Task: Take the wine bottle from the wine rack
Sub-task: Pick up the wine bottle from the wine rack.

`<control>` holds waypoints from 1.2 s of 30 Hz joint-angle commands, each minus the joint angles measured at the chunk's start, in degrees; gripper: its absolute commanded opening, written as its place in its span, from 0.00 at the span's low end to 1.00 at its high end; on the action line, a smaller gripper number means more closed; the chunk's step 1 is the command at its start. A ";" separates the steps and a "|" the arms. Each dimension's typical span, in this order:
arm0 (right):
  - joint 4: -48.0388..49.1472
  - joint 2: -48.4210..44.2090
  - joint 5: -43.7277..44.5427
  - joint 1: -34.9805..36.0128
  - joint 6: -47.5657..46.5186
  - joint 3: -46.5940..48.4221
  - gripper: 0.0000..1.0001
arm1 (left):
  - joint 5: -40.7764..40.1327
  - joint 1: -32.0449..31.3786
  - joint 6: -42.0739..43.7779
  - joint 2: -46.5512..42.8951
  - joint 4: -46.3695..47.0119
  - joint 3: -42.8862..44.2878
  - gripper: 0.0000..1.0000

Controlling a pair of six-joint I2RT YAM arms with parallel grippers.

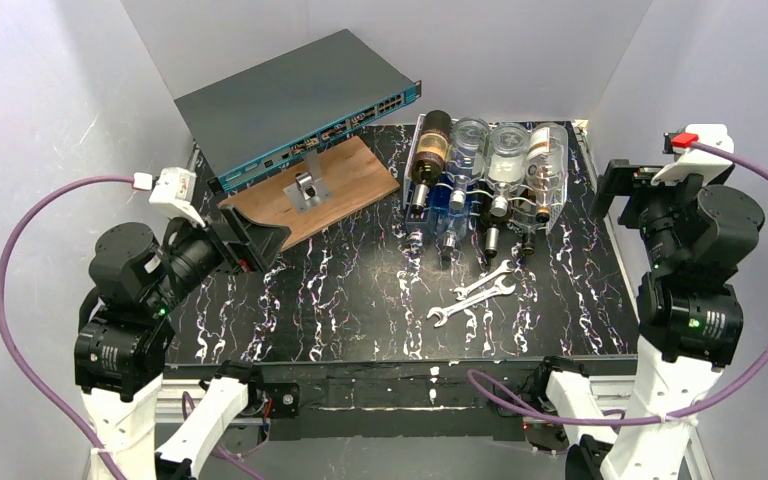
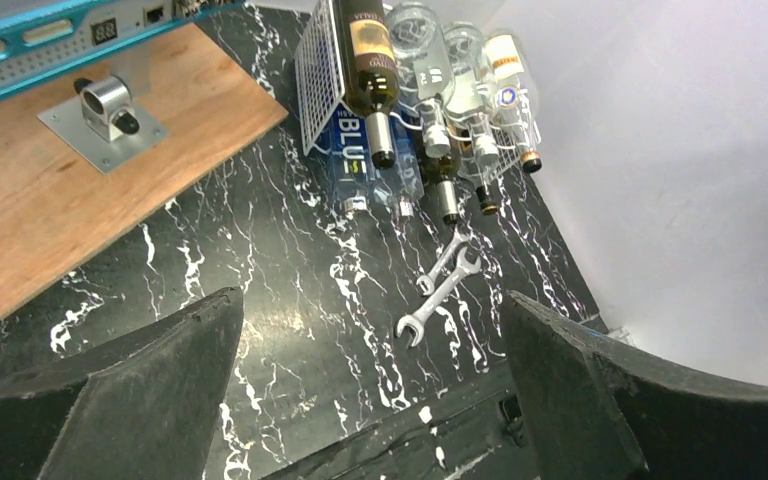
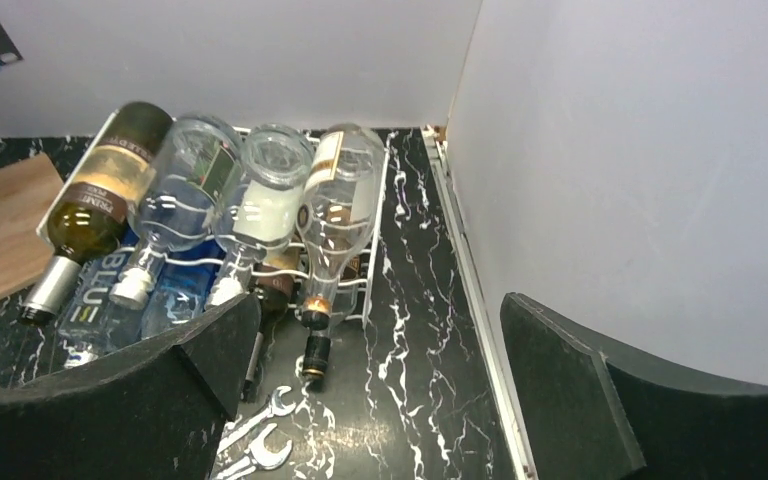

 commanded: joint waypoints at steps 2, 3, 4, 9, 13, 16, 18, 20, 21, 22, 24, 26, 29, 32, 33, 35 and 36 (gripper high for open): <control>-0.84 1.02 2.67 0.02 1.48 0.06 1.00 | 2.04 -1.09 -0.08 1.90 -1.37 1.05 0.99; -0.96 1.10 2.87 0.06 1.54 0.06 1.00 | 2.11 -1.20 -0.10 2.04 -1.29 1.03 0.99; -0.99 1.19 3.33 0.01 1.68 -0.02 1.00 | 2.19 -1.31 -0.06 2.13 -1.12 0.98 0.99; -1.20 1.97 3.56 0.04 2.34 -0.32 1.00 | 4.17 -1.66 -2.07 2.95 2.03 -1.46 0.99; 0.33 1.91 1.69 0.02 0.52 -3.07 1.00 | 10.46 -1.63 -3.84 5.63 5.40 -2.61 0.99; -0.46 2.11 -10.38 0.07 -7.92 -5.85 1.00 | 13.86 -2.99 -4.22 9.35 6.52 -0.58 0.99; -4.86 4.16 -20.38 0.07 -12.20 -5.31 1.00 | 9.84 -8.49 -3.08 12.01 6.32 1.25 0.99; -10.45 7.89 -26.83 0.06 -16.15 -2.93 1.00 | -0.73 -18.92 0.73 15.83 3.23 4.61 0.99; -14.15 10.00 -29.28 0.07 -19.33 -1.21 1.00 | -7.50 -24.52 3.05 18.35 0.61 7.04 0.99; -16.47 11.76 -29.88 0.06 -21.27 0.17 1.00 | -14.09 -29.91 5.31 21.00 -1.87 9.63 0.99; -20.73 14.45 -29.49 0.02 -24.85 2.57 1.00 | -26.26 -37.24 8.41 25.40 -4.29 12.81 0.99; -21.92 15.67 -27.72 0.04 -25.60 3.68 1.00 | -33.78 -40.74 10.42 27.53 -4.01 12.87 0.99; -20.70 16.37 -25.33 0.02 -22.50 1.81 1.00 | -39.45 -41.60 14.01 27.77 1.48 7.48 0.99; -15.64 16.44 -22.97 0.02 -17.56 -3.34 1.00 | -35.92 -41.66 17.91 25.60 8.92 0.38 0.99; -13.68 16.41 -22.56 -0.02 -15.85 -5.08 1.00 | -34.57 -41.63 18.98 24.76 10.90 -1.61 0.99; -9.93 16.45 -22.75 -0.04 -12.31 -8.12 1.00 | -32.43 -41.63 21.36 22.82 14.78 -5.86 0.99; -7.82 16.34 -22.95 -0.03 -10.68 -9.25 1.00 | -32.04 -41.63 22.38 21.66 16.47 -7.80 0.99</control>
